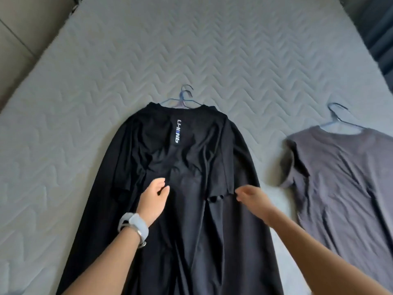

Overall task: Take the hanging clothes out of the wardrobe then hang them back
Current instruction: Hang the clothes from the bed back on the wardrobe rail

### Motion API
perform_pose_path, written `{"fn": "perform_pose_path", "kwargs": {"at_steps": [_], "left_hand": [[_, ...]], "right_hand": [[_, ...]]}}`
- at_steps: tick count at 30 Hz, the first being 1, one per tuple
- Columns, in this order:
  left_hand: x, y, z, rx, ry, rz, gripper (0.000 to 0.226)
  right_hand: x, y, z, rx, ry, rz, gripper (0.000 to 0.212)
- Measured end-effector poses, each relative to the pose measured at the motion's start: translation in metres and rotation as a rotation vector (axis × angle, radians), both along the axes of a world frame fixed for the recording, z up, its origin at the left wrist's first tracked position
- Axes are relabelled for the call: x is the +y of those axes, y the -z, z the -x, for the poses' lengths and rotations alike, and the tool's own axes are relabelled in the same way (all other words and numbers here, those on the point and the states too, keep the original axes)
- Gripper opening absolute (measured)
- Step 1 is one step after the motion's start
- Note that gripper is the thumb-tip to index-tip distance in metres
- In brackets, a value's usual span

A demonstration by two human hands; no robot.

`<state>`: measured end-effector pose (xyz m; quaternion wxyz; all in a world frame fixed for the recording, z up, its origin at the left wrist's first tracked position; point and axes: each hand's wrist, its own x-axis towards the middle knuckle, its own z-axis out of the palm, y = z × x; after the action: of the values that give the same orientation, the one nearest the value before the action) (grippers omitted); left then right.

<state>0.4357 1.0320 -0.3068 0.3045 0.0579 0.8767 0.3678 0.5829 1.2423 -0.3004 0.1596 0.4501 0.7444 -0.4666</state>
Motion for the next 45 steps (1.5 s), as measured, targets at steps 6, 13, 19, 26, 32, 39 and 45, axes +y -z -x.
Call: {"fn": "perform_pose_path", "kwargs": {"at_steps": [6, 13, 19, 26, 32, 39, 45], "left_hand": [[0.084, 0.106, 0.100, 0.331, 0.279, 0.207, 0.053], [0.079, 0.184, 0.127, 0.648, 0.467, 0.441, 0.057], [0.078, 0.182, 0.129, 0.689, 0.473, 0.420, 0.057], [0.079, 0.180, 0.125, 0.712, 0.449, 0.375, 0.055], [0.079, 0.153, 0.130, 0.464, 0.520, 0.394, 0.073], [0.053, -0.009, 0.104, 0.174, -0.079, -0.404, 0.027], [0.043, -0.152, 0.067, 0.053, -0.274, -0.708, 0.008]], "right_hand": [[0.050, 0.046, 0.153, 0.149, -0.105, -0.225, 0.033], [0.105, 0.097, 0.295, 0.226, -0.219, -0.476, 0.050], [0.107, 0.118, 0.356, 0.181, -0.231, -0.490, 0.045], [0.087, 0.072, 0.324, 0.447, -0.094, -0.418, 0.021], [0.036, 0.051, 0.243, 0.440, 0.091, -0.103, 0.019], [-0.022, -0.034, 0.186, 0.529, 0.156, 0.034, 0.014], [-0.099, -0.151, 0.149, 0.690, -0.261, -0.014, 0.027]]}}
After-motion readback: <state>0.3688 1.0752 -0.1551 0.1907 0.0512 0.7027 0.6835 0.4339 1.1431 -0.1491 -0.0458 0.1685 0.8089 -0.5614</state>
